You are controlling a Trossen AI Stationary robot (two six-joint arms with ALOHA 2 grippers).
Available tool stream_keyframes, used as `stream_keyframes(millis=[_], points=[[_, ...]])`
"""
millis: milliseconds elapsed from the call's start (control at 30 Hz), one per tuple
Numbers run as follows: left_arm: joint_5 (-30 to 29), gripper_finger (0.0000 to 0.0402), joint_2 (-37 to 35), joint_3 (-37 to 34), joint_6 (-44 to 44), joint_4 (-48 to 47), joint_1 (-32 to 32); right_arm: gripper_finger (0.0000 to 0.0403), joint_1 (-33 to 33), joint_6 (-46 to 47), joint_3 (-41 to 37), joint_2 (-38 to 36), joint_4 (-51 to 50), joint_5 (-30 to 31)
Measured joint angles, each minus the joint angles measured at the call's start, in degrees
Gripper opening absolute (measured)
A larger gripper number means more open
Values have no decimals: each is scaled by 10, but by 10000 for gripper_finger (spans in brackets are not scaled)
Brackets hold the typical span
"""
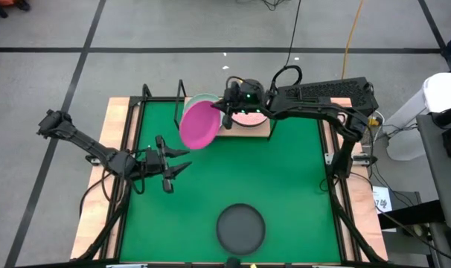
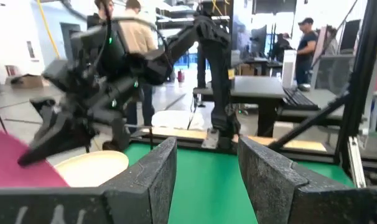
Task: Place and stack plates onto a shelf
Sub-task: Stack the pink plate on top of the gray plate on the shelf, then stack the black plate on top of the pink plate on the shelf
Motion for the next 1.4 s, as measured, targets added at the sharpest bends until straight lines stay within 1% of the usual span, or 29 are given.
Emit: stream_keyframes(millis=[200, 367, 533, 767, 1033, 1100, 1200, 1300, 1400], points=[[0, 175, -12, -4, 0, -1, -1, 0, -37, -6, 7, 40, 8, 33], [0, 175, -13, -5, 4, 2, 0, 0, -71, 35, 7, 57, 50, 33], [0, 175, -12, -5, 0, 1, 7, 5, -93, 65, 7, 69, 45, 28], [-1, 175, -12, -5, -4, -1, 7, 34, -96, 56, 7, 69, 30, 28], [-1, 175, -12, -5, -7, -2, 7, 91, -95, 48, 7, 69, 26, 28], [-1, 175, -12, -5, -8, -2, 7, 104, -95, 48, 7, 69, 26, 19], [-1, 175, -12, -5, -16, -7, 7, 116, -95, 49, 7, 67, 23, -15], [-1, 175, -12, -5, -20, -12, 7, 120, -92, 48, 7, 57, 23, -48], [-1, 175, -12, -5, -25, -18, 7, 120, -87, 23, 7, 40, 5, -62]])
